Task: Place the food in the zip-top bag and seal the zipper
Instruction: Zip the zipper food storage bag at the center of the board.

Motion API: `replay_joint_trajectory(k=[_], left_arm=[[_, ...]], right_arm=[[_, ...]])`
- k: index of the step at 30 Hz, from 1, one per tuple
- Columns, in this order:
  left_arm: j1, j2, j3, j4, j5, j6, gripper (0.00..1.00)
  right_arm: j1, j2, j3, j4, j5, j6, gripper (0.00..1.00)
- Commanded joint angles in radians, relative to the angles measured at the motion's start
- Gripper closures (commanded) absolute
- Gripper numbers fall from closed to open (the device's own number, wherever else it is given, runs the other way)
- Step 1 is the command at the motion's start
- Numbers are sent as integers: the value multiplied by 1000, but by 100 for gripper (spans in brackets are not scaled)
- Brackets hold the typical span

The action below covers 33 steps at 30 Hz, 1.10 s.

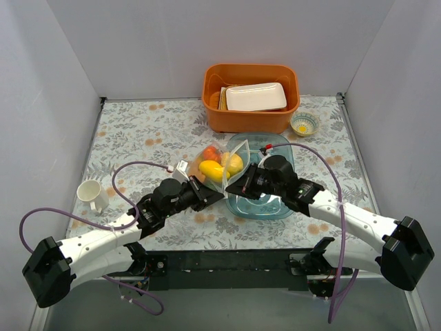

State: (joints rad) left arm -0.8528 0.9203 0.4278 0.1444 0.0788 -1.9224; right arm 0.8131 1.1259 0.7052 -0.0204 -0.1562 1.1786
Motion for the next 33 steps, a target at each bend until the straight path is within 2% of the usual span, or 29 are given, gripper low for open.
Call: replay_joint_trajectory(k=[1, 6, 21, 33], left_arm=[[-14, -15, 49, -42, 113, 40, 100], [-14, -26, 66, -94, 111, 59, 100], [-12, -87, 74, -201, 64, 60, 100], [-14, -161, 92, -315, 0, 63, 100]], right_arm=[[-8, 8, 66, 22, 130, -45, 99], [-8, 8, 106, -41, 185, -79, 99], [-22, -18, 109, -65, 230, -91, 99], [-77, -26, 99, -50, 201, -103, 99]])
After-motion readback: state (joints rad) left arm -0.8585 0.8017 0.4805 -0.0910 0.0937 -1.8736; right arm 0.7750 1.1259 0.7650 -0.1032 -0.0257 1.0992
